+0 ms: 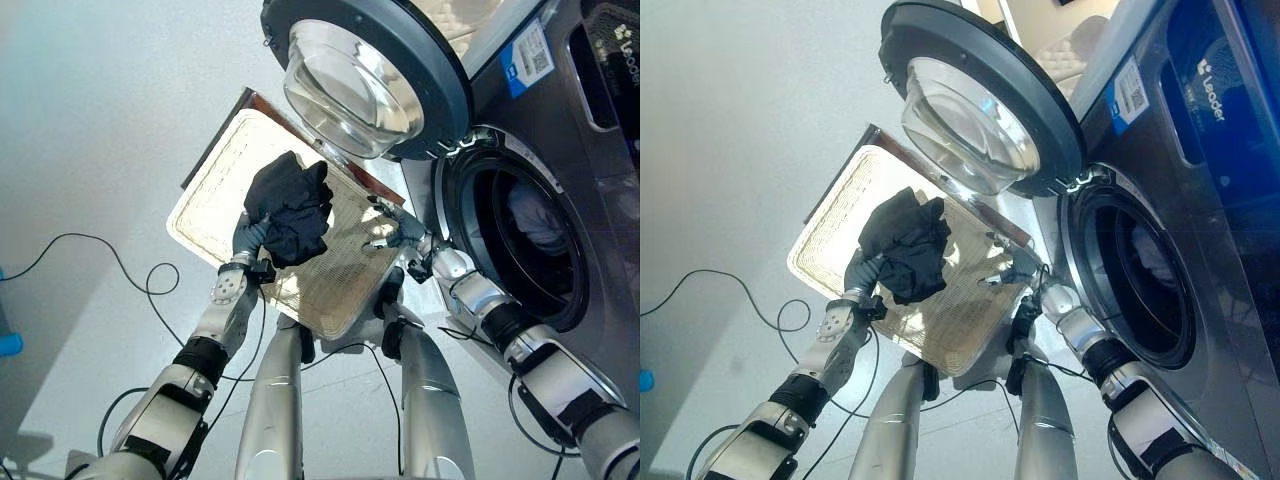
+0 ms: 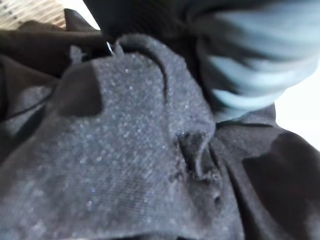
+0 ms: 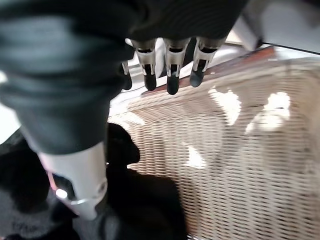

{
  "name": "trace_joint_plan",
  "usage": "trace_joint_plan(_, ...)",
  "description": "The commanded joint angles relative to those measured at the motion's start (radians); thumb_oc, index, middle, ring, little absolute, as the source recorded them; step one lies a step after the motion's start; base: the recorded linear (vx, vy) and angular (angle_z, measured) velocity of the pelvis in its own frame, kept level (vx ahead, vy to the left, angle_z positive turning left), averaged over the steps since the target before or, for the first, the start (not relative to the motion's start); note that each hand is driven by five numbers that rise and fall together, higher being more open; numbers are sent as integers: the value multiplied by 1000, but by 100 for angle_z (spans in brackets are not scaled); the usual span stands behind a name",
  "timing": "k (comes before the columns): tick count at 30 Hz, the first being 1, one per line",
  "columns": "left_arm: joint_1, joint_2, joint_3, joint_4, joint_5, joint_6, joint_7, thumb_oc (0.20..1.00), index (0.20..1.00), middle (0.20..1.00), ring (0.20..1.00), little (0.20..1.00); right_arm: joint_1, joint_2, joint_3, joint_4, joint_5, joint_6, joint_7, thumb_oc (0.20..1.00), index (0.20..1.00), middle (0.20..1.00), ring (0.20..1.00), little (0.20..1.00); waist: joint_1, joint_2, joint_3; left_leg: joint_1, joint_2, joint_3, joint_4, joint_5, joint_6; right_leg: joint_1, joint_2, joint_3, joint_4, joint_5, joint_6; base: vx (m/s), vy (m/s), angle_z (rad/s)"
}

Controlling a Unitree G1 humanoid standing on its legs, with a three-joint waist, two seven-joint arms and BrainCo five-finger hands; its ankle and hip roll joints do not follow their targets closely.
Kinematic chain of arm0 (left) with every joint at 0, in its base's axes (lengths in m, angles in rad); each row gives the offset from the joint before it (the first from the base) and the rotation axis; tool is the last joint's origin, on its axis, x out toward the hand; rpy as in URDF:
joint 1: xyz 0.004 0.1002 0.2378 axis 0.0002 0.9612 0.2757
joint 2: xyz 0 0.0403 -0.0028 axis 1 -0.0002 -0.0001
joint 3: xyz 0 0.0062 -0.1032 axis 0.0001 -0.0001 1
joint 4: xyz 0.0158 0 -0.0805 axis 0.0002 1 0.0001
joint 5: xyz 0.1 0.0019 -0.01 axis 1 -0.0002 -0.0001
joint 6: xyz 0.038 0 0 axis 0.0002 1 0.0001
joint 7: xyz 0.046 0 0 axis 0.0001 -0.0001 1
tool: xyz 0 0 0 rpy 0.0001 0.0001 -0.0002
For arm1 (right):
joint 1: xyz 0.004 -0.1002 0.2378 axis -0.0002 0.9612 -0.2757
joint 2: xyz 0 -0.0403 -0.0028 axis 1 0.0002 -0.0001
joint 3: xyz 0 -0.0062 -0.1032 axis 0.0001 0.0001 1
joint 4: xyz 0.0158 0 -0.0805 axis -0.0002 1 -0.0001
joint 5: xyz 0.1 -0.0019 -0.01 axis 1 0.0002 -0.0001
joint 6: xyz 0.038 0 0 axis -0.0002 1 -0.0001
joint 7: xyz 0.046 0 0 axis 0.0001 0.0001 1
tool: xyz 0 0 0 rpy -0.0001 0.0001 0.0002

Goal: Put the clothes into the washing machine.

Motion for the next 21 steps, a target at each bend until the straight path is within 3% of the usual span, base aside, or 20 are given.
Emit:
trace_joint_plan(1, -1, -45, -9, -120, -108, 40, -88, 200, 200, 200, 200, 200, -24, -17, 18, -31, -24, 1, 11, 1000, 1000, 1000, 1000, 1000, 33, 50, -24, 9, -52, 33, 68, -117, -36, 6, -4, -21, 53, -25, 103, 0, 0, 0)
trace_joint_plan(7, 12, -58, -24, -188, -202, 100, -149, 200, 200, 200, 200, 200, -49, -8, 47, -19, -57, 11, 59, 1000, 1000, 1000, 1000, 1000, 41, 59, -24, 14, -62, 26, 73, -120, -31, 16, -7, -24, 49, -23, 99, 7, -9, 10)
trace_joint_plan(8, 17, -69, -33, -234, -243, 125, -177, 200, 200, 200, 200, 200, -61, -1, 69, -1, -63, 23, 103, 1000, 1000, 1000, 1000, 1000, 46, 64, -24, 14, -67, 23, 73, -120, -27, 17, -9, -25, 48, -23, 96, 0, 0, 9)
trace_joint_plan(21, 5, -130, -56, -384, -312, 218, -254, 200, 200, 200, 200, 200, -96, 57, 109, 126, -41, 50, 221, 1000, 1000, 1000, 1000, 1000, 68, 77, -24, 25, -87, 11, 74, -118, -17, 36, -14, -32, 45, -21, 87, 3, -4, 3)
